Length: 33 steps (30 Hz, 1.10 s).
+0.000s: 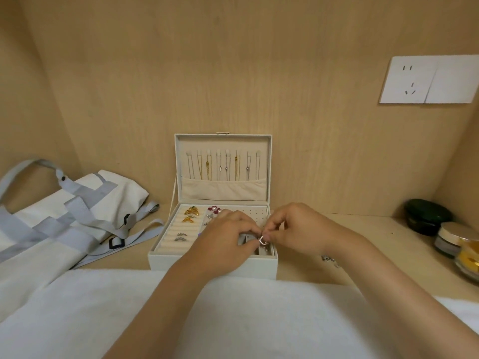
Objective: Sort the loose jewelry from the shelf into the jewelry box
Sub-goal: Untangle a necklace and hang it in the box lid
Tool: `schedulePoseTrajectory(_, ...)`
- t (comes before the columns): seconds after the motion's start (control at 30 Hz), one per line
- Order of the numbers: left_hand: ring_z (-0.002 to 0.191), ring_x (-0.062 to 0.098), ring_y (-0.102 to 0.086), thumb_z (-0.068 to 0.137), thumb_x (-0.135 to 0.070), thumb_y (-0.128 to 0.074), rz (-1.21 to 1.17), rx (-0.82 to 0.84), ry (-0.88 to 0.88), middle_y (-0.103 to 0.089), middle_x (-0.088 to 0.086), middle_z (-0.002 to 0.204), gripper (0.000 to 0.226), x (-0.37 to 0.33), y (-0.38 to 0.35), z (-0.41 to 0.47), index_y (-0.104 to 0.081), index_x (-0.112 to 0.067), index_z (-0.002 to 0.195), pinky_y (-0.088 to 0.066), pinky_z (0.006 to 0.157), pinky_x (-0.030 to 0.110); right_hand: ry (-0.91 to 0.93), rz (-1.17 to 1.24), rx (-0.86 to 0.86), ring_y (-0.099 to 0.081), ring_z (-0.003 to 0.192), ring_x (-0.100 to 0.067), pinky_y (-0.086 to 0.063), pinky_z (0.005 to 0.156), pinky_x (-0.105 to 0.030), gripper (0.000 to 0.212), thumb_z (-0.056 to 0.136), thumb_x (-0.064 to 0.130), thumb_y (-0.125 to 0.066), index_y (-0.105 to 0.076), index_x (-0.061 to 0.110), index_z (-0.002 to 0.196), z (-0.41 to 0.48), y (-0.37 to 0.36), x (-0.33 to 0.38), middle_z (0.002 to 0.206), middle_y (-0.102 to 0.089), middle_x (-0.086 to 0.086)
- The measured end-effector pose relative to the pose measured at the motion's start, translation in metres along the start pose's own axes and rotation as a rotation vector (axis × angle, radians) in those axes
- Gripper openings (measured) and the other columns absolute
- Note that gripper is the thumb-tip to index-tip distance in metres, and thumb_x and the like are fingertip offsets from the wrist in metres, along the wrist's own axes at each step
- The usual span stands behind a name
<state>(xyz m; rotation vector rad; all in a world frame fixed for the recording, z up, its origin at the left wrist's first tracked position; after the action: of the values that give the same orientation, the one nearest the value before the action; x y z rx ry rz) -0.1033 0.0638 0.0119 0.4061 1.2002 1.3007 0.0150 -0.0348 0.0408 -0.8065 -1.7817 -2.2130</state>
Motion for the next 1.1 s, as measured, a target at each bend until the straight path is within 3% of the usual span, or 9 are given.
schedulePoseTrajectory(0.17, 0.115, 0.003, -0.044, 0.093, -0.024, -0.061, -0.019, 0.002, -0.023, -0.060, -0.020, 0.115, 0.029, -0.004, 0.002, -0.002, -0.066, -0.035, 0.119, -0.037, 0.104, 0.029, 0.025, -0.280, 0.001, -0.059, 0.082, -0.003, -0.053, 0.079, -0.032, 0.013, 0.088, 0.036, -0.064, -0.077, 0.034, 0.089, -0.003, -0.002, 0.007, 0.081, -0.063, 0.018)
schedulePoseTrajectory(0.27, 0.112, 0.004, -0.046, 0.092, -0.019, -0.060, -0.048, -0.016, -0.039, -0.062, -0.020, 0.111, 0.027, -0.007, 0.005, -0.003, -0.070, -0.032, 0.113, -0.038, 0.101, 0.028, 0.067, -0.286, -0.048, -0.059, 0.081, -0.004, -0.053, 0.078, -0.033, 0.014, 0.086, 0.038, -0.063, -0.076, 0.034, 0.088, -0.004, 0.000, 0.012, 0.082, -0.065, 0.016)
schedulePoseTrajectory(0.37, 0.109, 0.004, -0.049, 0.092, -0.022, -0.062, -0.028, -0.025, -0.046, -0.063, -0.020, 0.107, 0.021, -0.008, 0.004, -0.005, -0.072, -0.033, 0.106, -0.041, 0.099, 0.030, 0.052, -0.244, 0.051, -0.061, 0.084, -0.003, -0.054, 0.080, -0.034, 0.016, 0.087, 0.034, -0.061, -0.077, 0.035, 0.087, -0.005, -0.007, 0.010, 0.085, -0.067, 0.016)
schedulePoseTrajectory(0.47, 0.109, 0.005, -0.049, 0.092, -0.025, -0.062, -0.003, -0.010, -0.042, -0.062, -0.020, 0.107, 0.019, -0.009, 0.003, -0.006, -0.072, -0.035, 0.106, -0.042, 0.099, 0.032, 0.046, -0.194, 0.077, -0.061, 0.083, 0.000, -0.053, 0.080, -0.028, 0.015, 0.089, 0.031, -0.063, -0.078, 0.034, 0.089, -0.007, -0.005, 0.005, 0.086, -0.068, 0.017)
schedulePoseTrajectory(0.63, 0.111, 0.002, -0.048, 0.093, -0.027, -0.060, 0.064, -0.045, -0.055, -0.063, -0.021, 0.110, 0.021, -0.024, 0.006, 0.005, -0.070, -0.033, 0.110, -0.040, 0.100, 0.031, 0.018, 0.054, -0.104, -0.053, 0.059, 0.008, -0.038, 0.059, -0.008, 0.010, 0.090, 0.023, -0.069, -0.078, 0.025, 0.087, -0.010, 0.035, -0.014, 0.078, -0.068, 0.014)
schedulePoseTrajectory(0.83, 0.108, 0.006, -0.050, 0.096, -0.033, -0.055, 0.105, 0.020, -0.094, -0.061, -0.016, 0.117, 0.024, -0.072, -0.014, 0.050, -0.066, -0.032, 0.117, -0.044, 0.095, 0.031, -0.082, -0.039, -0.200, -0.051, 0.058, 0.013, -0.039, 0.063, -0.006, 0.014, 0.089, 0.013, -0.068, -0.076, 0.022, 0.097, -0.028, 0.084, -0.080, 0.085, -0.066, 0.008)
schedulePoseTrajectory(0.93, 0.096, 0.005, -0.054, 0.095, -0.031, -0.058, 0.055, 0.116, -0.076, -0.064, -0.012, 0.114, 0.022, -0.091, -0.047, 0.076, -0.067, -0.031, 0.116, -0.047, 0.090, 0.028, -0.156, -0.094, -0.153, -0.057, 0.069, 0.011, -0.038, 0.066, -0.004, 0.017, 0.087, 0.012, -0.069, -0.075, 0.026, 0.095, -0.036, 0.087, -0.116, 0.088, -0.068, 0.009)
schedulePoseTrajectory(1.03, 0.089, 0.006, -0.055, 0.095, -0.026, -0.060, 0.046, 0.200, -0.037, -0.067, -0.007, 0.116, 0.023, -0.102, -0.079, 0.096, -0.069, -0.028, 0.116, -0.048, 0.090, 0.026, -0.229, -0.114, -0.117, -0.066, 0.090, -0.010, -0.048, 0.083, -0.020, 0.021, 0.087, 0.013, -0.069, -0.073, 0.033, 0.092, -0.038, 0.082, -0.148, 0.094, -0.071, 0.007)
schedulePoseTrajectory(1.1, 0.097, 0.011, -0.062, 0.093, -0.024, -0.061, 0.059, 0.243, 0.017, -0.068, -0.006, 0.118, 0.024, -0.099, -0.098, 0.106, -0.070, -0.027, 0.115, -0.050, 0.095, 0.032, -0.256, -0.088, -0.090, -0.066, 0.091, -0.012, -0.048, 0.085, -0.023, 0.019, 0.087, 0.013, -0.071, -0.074, 0.031, 0.094, -0.037, 0.074, -0.161, 0.095, -0.073, 0.006)
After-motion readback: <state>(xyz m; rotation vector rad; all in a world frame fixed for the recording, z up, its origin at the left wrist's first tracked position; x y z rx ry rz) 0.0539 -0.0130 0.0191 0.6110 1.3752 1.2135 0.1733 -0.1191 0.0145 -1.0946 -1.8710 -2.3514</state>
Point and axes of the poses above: each hand's wrist, its own z-axis towards the middle knuckle, its own y-axis out of the back of the hand, x = y × z, the point moved 6 cm from there along z, towards the middle knuckle
